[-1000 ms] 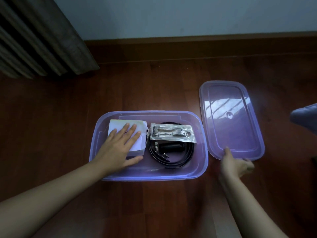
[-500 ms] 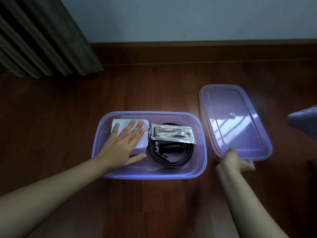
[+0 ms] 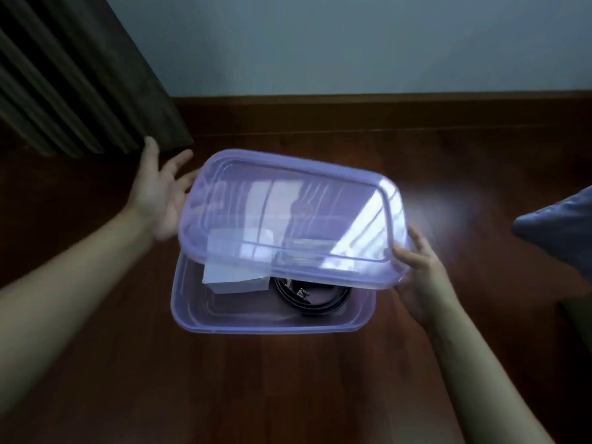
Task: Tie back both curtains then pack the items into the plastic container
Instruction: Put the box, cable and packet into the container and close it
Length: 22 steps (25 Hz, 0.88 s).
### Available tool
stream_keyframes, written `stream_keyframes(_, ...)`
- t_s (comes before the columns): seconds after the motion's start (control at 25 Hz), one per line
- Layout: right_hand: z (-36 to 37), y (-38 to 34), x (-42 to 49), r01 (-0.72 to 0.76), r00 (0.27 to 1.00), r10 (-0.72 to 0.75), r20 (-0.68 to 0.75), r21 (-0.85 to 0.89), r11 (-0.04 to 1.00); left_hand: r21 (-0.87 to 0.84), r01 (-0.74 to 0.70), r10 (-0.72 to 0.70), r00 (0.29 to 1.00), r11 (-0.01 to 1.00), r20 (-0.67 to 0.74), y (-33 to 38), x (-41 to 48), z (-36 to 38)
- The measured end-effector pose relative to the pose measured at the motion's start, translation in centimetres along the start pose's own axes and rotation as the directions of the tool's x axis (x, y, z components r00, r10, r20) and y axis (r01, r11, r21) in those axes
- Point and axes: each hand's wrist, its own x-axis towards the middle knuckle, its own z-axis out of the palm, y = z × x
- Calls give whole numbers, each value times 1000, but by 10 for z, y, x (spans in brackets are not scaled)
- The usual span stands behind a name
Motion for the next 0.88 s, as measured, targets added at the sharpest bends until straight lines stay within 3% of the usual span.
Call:
stream_keyframes(0.04, -1, 4, -3, -9, 999, 11, 43, -54, 998, 140, -6, 3, 1000, 990, 18, -2, -5, -5)
stream_keyframes(0.12, 0, 17, -9, 13, 999, -6, 36, -184, 983, 505, -25, 56, 997, 863, -46, -22, -16, -14)
stream_keyframes(0.2, -1, 30, -16, 56, 996, -80, -42, -412, 909, 681, -43, 142, 986, 731, -90, -53, -25, -28)
stream_keyframes(0.28, -10, 49, -20, 59, 995, -96, -40, -538, 841, 700, -33, 171, 977, 713, -129, -77, -35, -41)
stream_keyframes(0.48, -7, 58, -34, 11, 1000, -25, -15, -593, 805, 794, -12, 203, 969, 607, -141, -101, -48, -54)
stream_keyframes(0.68, -13, 66, -24, 30, 999, -43, -4, -636, 771, 869, -65, 346, 930, 491, -127, -94, -44, -50)
stream_keyframes(0.88, -9, 66, -23, 40, 999, -28, 28, -701, 712, 870, -21, 274, 953, 493, -132, -94, -40, -52)
